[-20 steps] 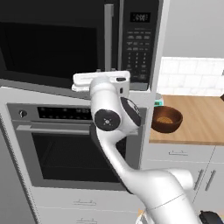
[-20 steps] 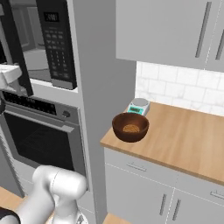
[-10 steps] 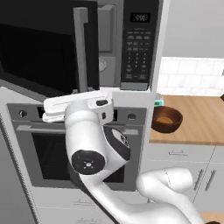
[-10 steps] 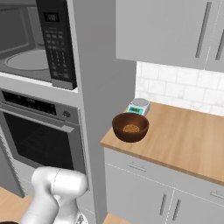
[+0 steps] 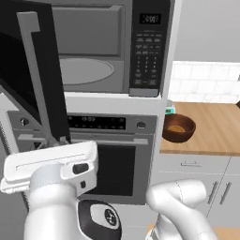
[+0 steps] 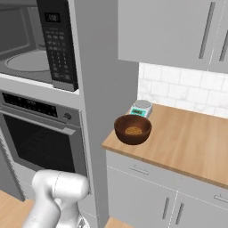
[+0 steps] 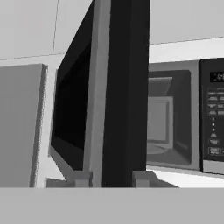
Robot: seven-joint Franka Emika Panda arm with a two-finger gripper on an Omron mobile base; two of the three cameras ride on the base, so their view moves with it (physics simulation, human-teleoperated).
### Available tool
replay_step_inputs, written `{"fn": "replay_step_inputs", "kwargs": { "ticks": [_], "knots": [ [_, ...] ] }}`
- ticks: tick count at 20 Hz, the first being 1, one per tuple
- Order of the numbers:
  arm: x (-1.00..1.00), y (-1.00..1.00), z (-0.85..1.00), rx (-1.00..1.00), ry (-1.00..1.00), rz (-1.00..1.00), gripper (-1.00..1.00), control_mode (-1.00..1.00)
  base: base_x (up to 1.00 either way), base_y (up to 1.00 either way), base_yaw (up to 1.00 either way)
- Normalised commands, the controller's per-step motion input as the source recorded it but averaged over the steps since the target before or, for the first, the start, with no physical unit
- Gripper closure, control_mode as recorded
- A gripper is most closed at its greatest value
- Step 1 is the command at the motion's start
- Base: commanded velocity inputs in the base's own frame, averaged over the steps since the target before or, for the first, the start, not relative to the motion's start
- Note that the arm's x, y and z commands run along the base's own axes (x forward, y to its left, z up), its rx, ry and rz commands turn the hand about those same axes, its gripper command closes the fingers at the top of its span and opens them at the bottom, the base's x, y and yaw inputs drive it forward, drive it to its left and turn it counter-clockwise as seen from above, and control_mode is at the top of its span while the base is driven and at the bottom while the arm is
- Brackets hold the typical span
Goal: Open the microwave, place the bowl with waffle inside the microwave, then close the microwave door and turn it on.
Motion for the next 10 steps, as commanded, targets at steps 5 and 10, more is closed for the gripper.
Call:
{"fn": "replay_step_inputs", "kwargs": {
  "ticks": [5,10],
  "knots": [
    [-1.00,-0.69,0.18,0.35,-0.18,0.00,-1.00,-1.00,0.00,0.00,0.00],
    [-0.24,-1.00,0.60,0.44,0.01,-0.01,-1.00,-1.00,0.00,0.00,0.00]
  ]
}}
